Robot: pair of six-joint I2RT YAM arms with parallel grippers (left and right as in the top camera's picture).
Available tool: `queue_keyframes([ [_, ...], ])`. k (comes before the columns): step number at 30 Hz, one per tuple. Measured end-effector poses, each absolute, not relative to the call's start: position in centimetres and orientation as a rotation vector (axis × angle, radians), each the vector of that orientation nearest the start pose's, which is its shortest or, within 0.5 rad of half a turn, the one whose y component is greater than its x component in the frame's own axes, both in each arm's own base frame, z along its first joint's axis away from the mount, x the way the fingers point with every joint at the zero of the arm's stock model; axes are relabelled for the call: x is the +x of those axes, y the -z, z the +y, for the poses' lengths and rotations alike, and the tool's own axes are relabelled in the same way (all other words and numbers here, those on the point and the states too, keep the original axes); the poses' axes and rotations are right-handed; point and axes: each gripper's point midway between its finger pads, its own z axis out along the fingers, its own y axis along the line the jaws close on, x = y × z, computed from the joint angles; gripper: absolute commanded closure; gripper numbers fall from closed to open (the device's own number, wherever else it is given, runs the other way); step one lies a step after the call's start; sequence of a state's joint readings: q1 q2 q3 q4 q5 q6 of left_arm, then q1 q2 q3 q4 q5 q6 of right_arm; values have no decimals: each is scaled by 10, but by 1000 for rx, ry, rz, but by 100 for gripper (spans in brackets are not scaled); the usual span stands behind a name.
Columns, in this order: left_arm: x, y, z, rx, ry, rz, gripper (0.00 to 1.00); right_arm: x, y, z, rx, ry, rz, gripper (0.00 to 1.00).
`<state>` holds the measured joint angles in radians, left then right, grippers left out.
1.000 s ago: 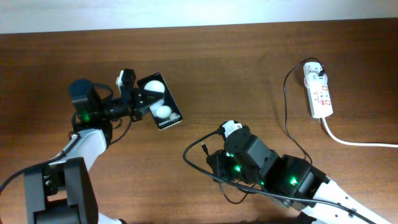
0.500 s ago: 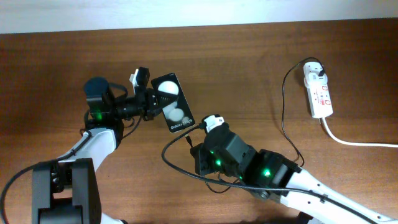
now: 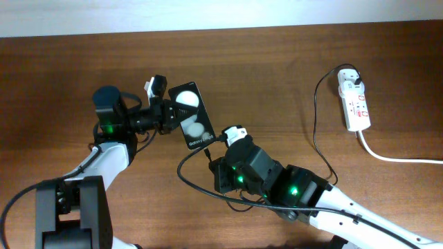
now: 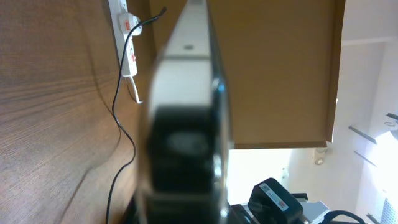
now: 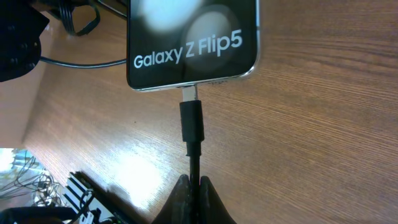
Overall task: Plug charger to phone and switch on socket
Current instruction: 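Push the USB-C plug up into the phone's charging port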
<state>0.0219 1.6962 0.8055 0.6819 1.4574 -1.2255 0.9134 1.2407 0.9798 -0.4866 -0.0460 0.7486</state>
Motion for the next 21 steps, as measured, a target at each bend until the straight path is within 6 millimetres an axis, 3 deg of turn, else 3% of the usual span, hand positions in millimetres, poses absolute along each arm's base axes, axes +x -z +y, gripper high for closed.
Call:
queue_keyframes([
  [21, 347, -204, -163, -14, 2078, 2136, 100, 217, -192, 297, -237, -855, 2477, 96],
])
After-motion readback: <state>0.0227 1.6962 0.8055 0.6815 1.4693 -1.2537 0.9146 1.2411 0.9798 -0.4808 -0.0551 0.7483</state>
